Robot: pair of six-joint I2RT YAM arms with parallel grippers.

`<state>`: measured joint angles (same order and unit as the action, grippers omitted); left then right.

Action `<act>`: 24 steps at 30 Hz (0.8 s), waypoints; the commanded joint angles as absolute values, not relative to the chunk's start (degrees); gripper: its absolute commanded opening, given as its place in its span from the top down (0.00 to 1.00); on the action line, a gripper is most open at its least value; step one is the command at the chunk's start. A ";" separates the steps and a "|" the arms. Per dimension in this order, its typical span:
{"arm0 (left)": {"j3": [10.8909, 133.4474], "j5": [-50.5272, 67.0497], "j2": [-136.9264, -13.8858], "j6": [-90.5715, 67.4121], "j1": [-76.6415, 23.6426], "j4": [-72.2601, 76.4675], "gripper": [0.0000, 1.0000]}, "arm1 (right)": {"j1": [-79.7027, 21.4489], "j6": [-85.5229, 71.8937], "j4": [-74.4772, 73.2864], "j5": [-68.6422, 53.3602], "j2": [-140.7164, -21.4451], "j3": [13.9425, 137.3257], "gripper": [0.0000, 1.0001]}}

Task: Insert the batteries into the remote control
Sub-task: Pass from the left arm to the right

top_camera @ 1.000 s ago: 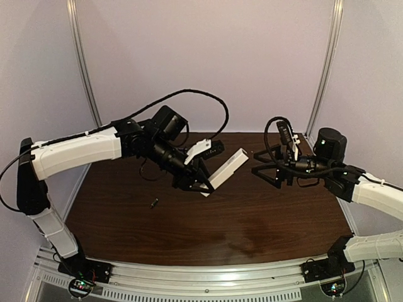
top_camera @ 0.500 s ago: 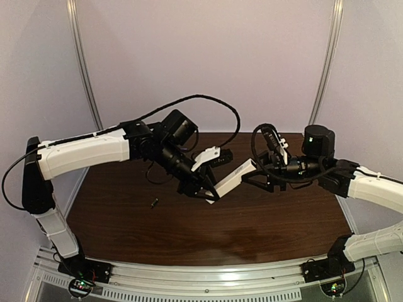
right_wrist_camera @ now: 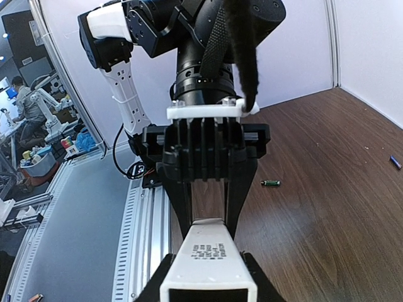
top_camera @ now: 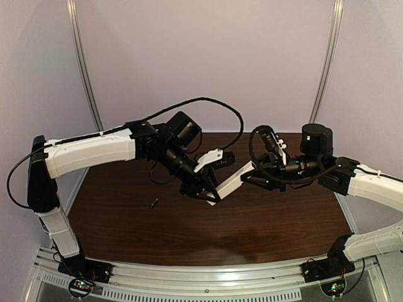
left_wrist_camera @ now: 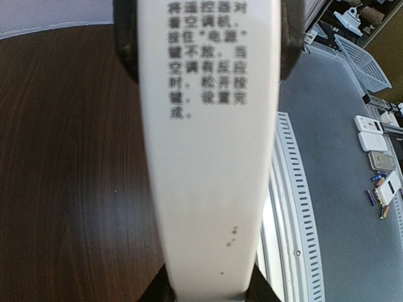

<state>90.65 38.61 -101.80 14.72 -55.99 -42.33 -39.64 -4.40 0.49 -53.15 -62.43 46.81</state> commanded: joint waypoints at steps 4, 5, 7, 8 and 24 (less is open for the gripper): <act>92.86 36.60 -102.45 15.52 -55.46 -42.67 0.71 | -40.96 -3.28 -2.94 -51.40 -62.49 49.08 0.98; 92.63 37.03 -102.33 14.66 -54.73 -42.46 0.61 | -40.96 -3.33 -2.55 -50.36 -61.96 48.71 1.00; 91.24 38.60 -101.49 12.20 -52.43 -40.78 0.43 | -40.95 -3.42 -0.94 -47.53 -60.54 47.87 1.00; 89.48 39.23 -100.75 10.48 -51.11 -39.12 0.38 | -40.96 -3.43 -0.29 -45.08 -59.42 47.41 1.00; 68.30 54.09 -90.47 -36.25 -36.82 12.62 0.02 | -41.20 2.95 18.84 -28.87 -53.46 39.47 1.00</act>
